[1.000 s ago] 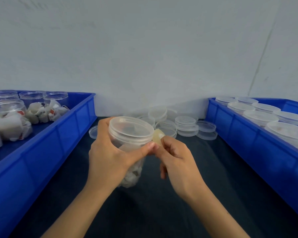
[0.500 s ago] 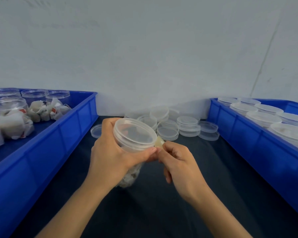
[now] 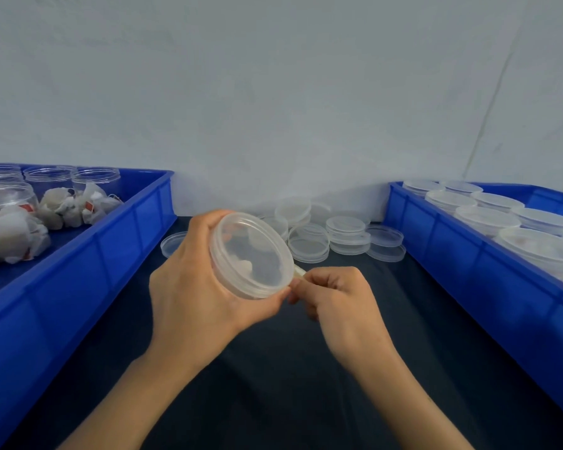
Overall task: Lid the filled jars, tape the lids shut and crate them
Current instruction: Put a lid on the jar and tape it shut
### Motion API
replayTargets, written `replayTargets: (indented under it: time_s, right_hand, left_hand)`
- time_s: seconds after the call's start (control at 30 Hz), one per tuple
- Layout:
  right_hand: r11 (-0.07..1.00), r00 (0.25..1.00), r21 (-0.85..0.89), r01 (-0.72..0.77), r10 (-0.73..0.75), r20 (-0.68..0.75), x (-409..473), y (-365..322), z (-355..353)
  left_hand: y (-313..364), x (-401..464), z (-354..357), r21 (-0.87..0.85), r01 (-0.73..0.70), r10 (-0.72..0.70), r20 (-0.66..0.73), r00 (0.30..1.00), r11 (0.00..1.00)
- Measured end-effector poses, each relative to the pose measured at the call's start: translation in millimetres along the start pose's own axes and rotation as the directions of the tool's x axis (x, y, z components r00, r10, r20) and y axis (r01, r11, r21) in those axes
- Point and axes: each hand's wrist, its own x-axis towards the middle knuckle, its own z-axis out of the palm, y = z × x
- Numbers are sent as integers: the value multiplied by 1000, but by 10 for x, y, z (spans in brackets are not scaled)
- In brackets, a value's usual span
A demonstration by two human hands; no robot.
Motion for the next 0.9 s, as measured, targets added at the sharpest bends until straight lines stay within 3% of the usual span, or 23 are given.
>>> replayTargets:
  time_s: [0.9]
  right_hand:
    - [988, 995, 128, -83, 91, -51, 132, 120, 42]
  left_hand:
    - [89, 2, 109, 155, -62, 66, -20, 998, 986]
